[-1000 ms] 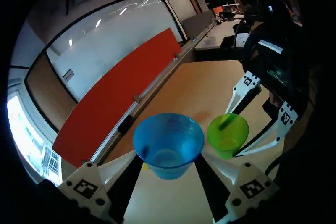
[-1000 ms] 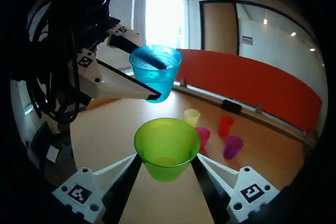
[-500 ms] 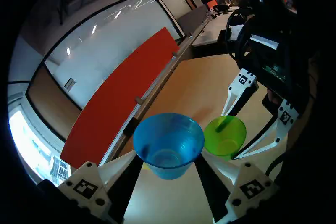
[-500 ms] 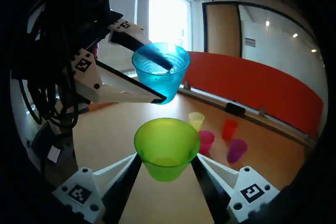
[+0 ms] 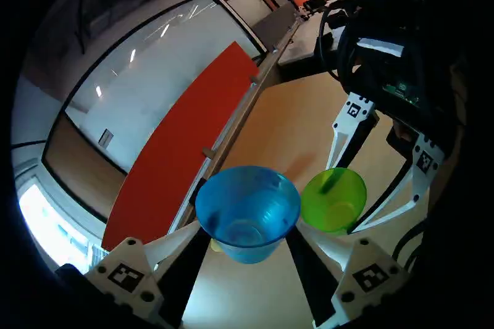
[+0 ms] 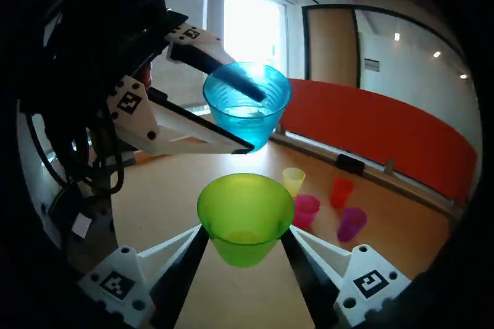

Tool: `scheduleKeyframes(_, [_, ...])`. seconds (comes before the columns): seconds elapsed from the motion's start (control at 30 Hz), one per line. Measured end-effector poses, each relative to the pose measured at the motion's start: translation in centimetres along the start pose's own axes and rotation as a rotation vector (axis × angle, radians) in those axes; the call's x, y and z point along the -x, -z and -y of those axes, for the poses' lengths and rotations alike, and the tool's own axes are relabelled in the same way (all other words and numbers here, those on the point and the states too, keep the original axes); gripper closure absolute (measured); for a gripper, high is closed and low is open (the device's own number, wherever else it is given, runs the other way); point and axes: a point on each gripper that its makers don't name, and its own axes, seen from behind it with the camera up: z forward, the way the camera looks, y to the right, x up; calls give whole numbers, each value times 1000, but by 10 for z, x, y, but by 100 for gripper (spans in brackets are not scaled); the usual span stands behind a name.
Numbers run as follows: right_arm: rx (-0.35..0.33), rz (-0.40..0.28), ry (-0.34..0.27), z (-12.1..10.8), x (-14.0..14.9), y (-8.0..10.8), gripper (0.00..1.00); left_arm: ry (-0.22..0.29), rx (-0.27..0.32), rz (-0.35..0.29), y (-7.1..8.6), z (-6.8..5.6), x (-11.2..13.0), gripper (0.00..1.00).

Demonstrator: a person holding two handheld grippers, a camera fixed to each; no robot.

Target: Pour water

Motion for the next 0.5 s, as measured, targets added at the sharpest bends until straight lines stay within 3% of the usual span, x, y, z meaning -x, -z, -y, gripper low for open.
scheduleKeyframes(0.5, [-10, -7, 17, 0, -4, 2, 14, -78, -23, -9, -2, 4, -6, 21])
